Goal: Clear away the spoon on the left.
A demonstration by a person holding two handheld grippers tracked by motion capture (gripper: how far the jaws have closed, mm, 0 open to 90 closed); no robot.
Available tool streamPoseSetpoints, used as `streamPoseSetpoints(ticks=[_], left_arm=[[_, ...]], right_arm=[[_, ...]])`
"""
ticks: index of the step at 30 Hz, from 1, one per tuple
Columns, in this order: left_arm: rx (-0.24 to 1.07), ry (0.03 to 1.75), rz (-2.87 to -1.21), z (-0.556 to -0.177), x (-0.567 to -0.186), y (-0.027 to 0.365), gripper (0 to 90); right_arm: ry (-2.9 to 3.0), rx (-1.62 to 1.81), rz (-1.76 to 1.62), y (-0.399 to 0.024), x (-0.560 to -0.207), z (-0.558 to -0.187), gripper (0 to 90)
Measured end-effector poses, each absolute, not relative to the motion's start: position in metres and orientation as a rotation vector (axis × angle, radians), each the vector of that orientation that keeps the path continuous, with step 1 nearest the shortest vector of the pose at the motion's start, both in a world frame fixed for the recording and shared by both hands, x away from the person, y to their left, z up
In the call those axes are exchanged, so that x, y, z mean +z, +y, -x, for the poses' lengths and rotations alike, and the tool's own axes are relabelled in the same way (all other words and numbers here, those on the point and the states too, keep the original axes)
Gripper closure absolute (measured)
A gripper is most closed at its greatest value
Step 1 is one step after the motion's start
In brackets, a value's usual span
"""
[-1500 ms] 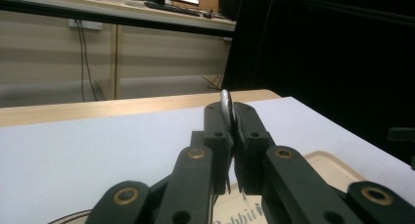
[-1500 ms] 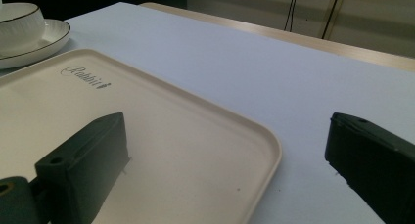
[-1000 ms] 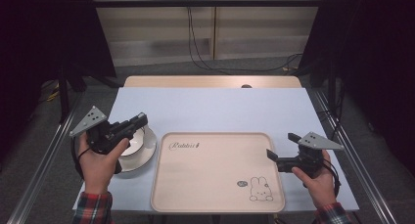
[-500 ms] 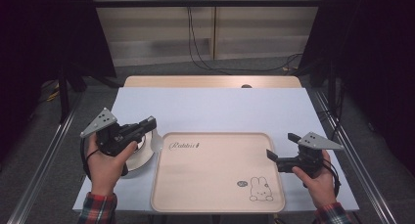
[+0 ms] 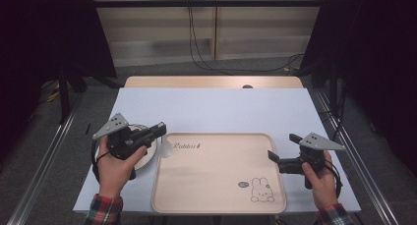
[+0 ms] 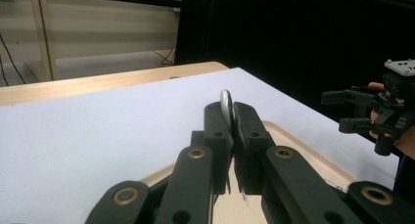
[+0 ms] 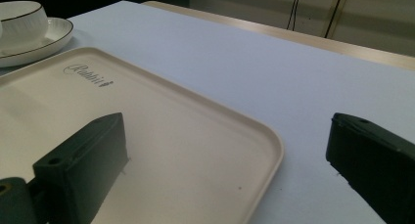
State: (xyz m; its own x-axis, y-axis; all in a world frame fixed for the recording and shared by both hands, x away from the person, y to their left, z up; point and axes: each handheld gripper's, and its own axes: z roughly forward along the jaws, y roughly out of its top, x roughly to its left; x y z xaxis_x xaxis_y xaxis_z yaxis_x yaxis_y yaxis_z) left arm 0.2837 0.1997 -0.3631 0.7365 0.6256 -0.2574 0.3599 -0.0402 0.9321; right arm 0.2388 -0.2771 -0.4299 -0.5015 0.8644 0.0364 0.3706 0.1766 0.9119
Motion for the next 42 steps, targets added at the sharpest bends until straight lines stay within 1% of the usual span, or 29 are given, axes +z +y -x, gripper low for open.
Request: streamPoseSetpoints(ticks=[17,42], left_arm=[[0.200,0.785,-1.673,-0.282,-0.376,0.188,85.5],[0.132,0.768,-1.756,-0.276,-0.400,0.176,85.4]], right_arm=[[1.967,1.301,-1.140,-0.276,-0.430,-0.238,1.2],[1.972,1.305,-1.135,-0.276,-0.430,-0.238,1.2]])
